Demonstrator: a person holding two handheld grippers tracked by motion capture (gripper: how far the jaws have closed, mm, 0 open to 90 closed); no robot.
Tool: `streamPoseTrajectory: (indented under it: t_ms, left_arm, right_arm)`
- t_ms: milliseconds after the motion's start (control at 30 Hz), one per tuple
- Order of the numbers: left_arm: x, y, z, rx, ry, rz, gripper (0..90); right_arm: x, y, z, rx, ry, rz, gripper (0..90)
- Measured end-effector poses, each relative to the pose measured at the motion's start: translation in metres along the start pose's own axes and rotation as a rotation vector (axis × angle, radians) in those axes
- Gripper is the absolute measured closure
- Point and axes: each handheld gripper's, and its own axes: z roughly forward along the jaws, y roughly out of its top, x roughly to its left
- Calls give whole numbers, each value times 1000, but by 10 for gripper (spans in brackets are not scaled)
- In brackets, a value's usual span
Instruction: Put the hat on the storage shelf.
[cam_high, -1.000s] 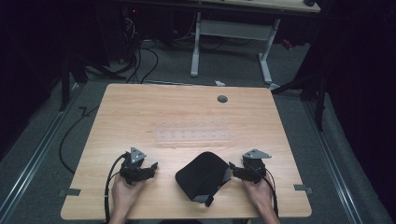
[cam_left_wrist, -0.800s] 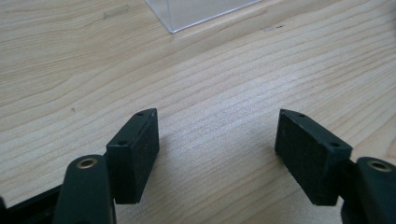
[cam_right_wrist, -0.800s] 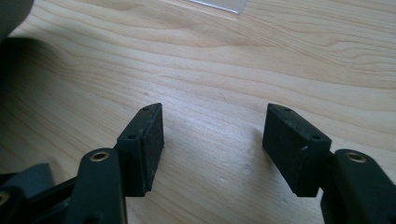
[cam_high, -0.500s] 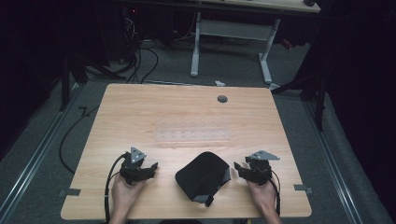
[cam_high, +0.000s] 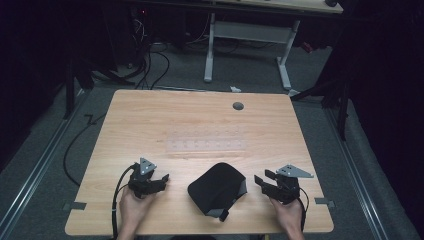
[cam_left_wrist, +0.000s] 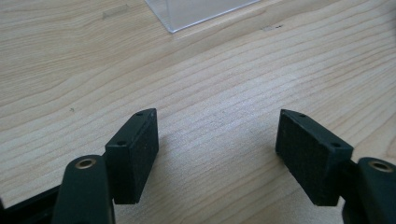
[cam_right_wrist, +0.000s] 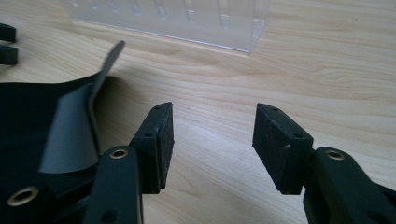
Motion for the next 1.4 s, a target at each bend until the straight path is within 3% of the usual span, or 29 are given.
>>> streamPoseTrajectory:
  t_ms: [200,500,800,1400]
  left_arm:
    - [0,0,0,0,0,0,303]
    - [0,0,0,0,0,0,303]
    - [0,0,0,0,0,0,302]
    - [0,0,0,1,-1,-2,300]
  right_arm:
    - [8,6,-12,-19,65,12,476]
    - [22,13,-19,-34,109,-23,462]
    - [34,18,-3,-17,145,-59,411]
    - [42,12,29,49,183,-55,409]
